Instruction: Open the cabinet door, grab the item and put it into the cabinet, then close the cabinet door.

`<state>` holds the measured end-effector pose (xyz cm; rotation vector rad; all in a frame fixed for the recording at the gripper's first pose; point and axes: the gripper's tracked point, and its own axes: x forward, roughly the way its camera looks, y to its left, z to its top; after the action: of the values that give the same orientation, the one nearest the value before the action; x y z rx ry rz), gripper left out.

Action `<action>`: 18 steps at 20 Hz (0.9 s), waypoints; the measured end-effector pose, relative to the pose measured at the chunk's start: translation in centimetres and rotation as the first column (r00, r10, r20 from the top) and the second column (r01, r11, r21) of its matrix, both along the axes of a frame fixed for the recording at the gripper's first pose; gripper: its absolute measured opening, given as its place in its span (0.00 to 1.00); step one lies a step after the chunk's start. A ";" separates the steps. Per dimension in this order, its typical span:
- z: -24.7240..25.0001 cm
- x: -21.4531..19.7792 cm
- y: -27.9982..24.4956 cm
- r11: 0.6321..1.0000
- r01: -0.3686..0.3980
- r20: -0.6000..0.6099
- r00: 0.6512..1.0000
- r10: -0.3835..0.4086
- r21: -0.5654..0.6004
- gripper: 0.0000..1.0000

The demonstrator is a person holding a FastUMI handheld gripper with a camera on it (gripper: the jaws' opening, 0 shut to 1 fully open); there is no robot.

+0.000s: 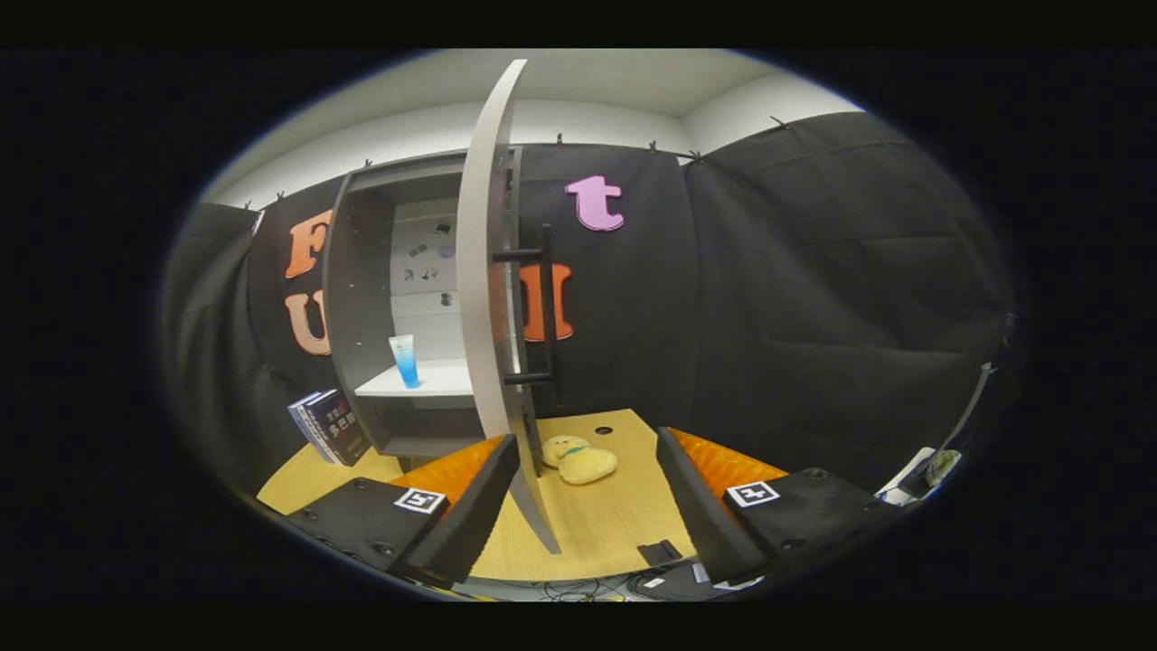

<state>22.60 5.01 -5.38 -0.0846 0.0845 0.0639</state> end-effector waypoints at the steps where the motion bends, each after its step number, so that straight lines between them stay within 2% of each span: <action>1: -0.1 0.1 0.1 1.000 -0.011 0.002 1.000 0.011 0.000 0.97; 8: -1.1 -0.1 1.1 0.998 -0.057 -0.015 0.998 0.057 0.030 0.98; 10: -1.8 -0.4 2.9 0.994 -0.099 -0.035 0.994 0.101 0.044 0.98; 13: -1.2 0.3 2.8 0.996 -0.090 -0.008 0.996 0.090 0.008 0.97; 18: -0.3 -0.6 0.7 0.995 -0.085 0.015 0.996 0.084 0.047 0.96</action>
<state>22.03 5.71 -5.64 -0.0407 0.0667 0.1500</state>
